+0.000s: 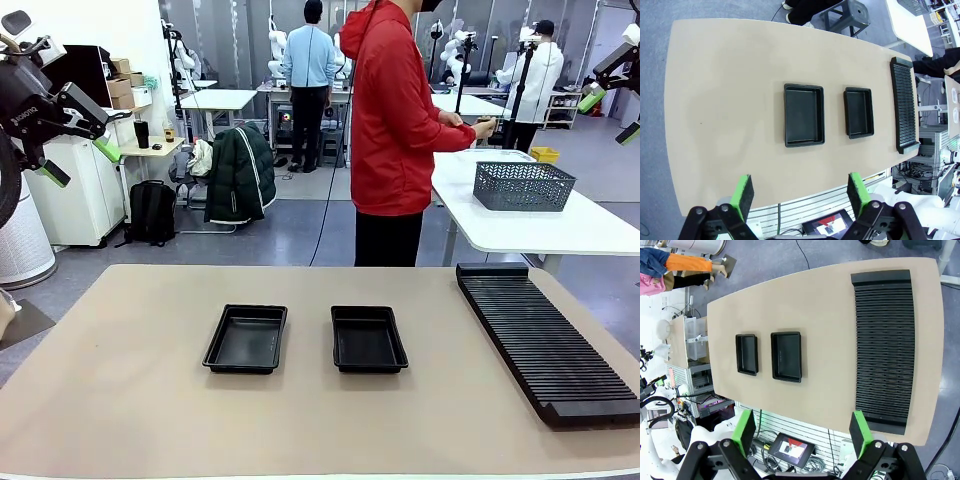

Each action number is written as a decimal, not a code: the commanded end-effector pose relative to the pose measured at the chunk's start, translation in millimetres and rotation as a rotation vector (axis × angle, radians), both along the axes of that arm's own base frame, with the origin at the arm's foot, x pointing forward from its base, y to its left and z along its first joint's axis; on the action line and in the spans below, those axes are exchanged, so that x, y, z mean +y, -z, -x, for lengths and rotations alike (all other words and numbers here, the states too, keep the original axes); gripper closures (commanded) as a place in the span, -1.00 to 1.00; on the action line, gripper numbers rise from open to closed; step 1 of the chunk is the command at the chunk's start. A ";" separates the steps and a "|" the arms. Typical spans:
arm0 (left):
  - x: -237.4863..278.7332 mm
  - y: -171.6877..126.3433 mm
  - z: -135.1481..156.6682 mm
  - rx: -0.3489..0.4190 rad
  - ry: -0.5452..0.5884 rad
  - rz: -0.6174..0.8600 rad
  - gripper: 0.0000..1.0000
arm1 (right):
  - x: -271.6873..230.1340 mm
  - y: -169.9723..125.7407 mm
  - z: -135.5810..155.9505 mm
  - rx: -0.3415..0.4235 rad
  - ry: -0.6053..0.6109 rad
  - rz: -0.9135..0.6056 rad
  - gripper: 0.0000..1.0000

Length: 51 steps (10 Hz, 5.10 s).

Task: Inspect and transfer BCBs to ESD trays.
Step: Pick up the Blank PCB from the PCB Rack and place it in the left ESD tray.

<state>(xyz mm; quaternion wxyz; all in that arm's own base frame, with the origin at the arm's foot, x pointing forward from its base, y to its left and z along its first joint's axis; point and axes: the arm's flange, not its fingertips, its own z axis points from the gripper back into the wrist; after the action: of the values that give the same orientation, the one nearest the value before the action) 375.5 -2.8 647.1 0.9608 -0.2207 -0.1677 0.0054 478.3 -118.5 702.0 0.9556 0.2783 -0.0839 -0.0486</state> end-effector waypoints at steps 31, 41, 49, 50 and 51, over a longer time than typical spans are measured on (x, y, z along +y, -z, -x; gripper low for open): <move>0.4 3.8 -1.2 -0.006 -0.005 0.003 -0.99 | 0.4 0.9 0.1 0.002 -0.001 -0.001 -1.00; 0.4 3.8 -1.2 -0.006 -0.005 0.003 -0.99 | 2.3 4.7 -3.0 -0.029 -0.037 0.017 -1.00; 0.4 3.8 -1.2 -0.006 -0.005 0.003 -0.99 | 15.4 92.7 -19.4 -0.397 -0.711 0.337 -1.00; 0.4 3.8 -1.2 -0.006 -0.005 0.003 -0.99 | 16.5 109.8 -21.2 -0.455 -0.828 0.342 -1.00; 0.4 3.8 -1.2 -0.006 -0.005 0.003 -0.99 | 17.7 127.0 -24.1 -0.481 -0.903 0.350 -1.00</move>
<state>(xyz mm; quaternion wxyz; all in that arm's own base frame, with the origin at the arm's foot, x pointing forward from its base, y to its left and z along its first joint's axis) 375.7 -3.6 646.8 0.9611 -0.2199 -0.1673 0.0050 511.6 -101.7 593.9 0.8872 0.1283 -0.1565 0.4146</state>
